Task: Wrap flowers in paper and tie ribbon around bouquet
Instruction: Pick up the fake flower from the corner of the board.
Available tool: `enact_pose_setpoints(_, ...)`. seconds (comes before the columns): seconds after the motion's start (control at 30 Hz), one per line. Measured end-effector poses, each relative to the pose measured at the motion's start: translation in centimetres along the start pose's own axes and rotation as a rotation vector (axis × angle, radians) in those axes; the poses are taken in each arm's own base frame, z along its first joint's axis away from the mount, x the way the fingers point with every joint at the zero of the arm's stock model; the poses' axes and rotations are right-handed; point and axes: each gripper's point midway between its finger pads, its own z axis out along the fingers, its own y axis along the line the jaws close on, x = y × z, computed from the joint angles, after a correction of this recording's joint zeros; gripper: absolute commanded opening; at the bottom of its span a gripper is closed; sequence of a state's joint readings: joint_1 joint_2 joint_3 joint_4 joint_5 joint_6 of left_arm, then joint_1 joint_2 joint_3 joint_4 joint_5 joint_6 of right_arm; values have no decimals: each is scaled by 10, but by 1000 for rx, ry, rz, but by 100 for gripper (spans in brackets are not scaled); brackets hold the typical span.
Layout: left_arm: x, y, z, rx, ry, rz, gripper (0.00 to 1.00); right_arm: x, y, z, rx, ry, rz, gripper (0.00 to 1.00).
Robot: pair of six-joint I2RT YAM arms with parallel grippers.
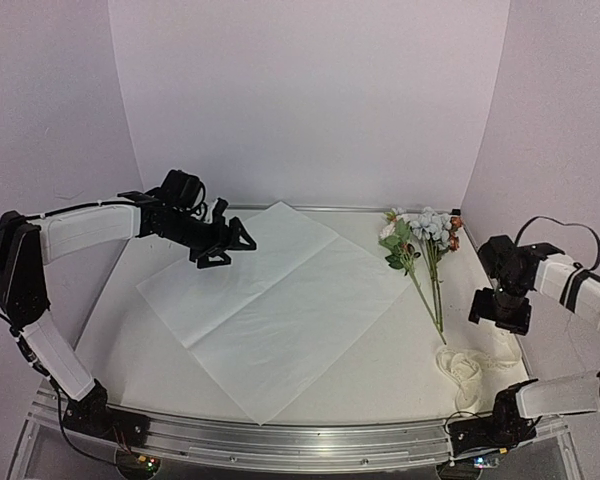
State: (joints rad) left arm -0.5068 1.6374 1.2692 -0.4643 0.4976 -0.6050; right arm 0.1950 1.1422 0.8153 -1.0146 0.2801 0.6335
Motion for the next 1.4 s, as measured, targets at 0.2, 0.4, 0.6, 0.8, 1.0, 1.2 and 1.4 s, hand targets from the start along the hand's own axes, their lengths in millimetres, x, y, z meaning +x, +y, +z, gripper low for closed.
enact_pose_setpoints(0.2, 0, 1, 3, 0, 10, -3, 88, -39, 83, 5, -205, 80, -178, 95)
enact_pose_setpoints(0.4, -10, -6, 4, 8, 0, 5, 88, -77, 152, 21, -322, 129, -312, 98)
enact_pose_setpoints(0.6, -21, -17, 0, 22, -19, 21, 88, -91, 189, 46, -354, 194, -364, 98)
enact_pose_setpoints(0.8, -24, -20, -2, 25, -23, 25, 88, -83, 193, 68, -302, 279, -368, 93)
enact_pose_setpoints(1.0, -25, -22, -2, 28, -23, 25, 88, -89, 199, 70, -279, 323, -328, 84)
enact_pose_setpoints(1.2, -27, -25, -4, 35, -25, 28, 88, -86, 194, 77, -225, 355, -267, 86)
enact_pose_setpoints(1.4, -26, -27, -4, 45, -19, 28, 88, -82, 191, 84, -183, 381, -205, 81)
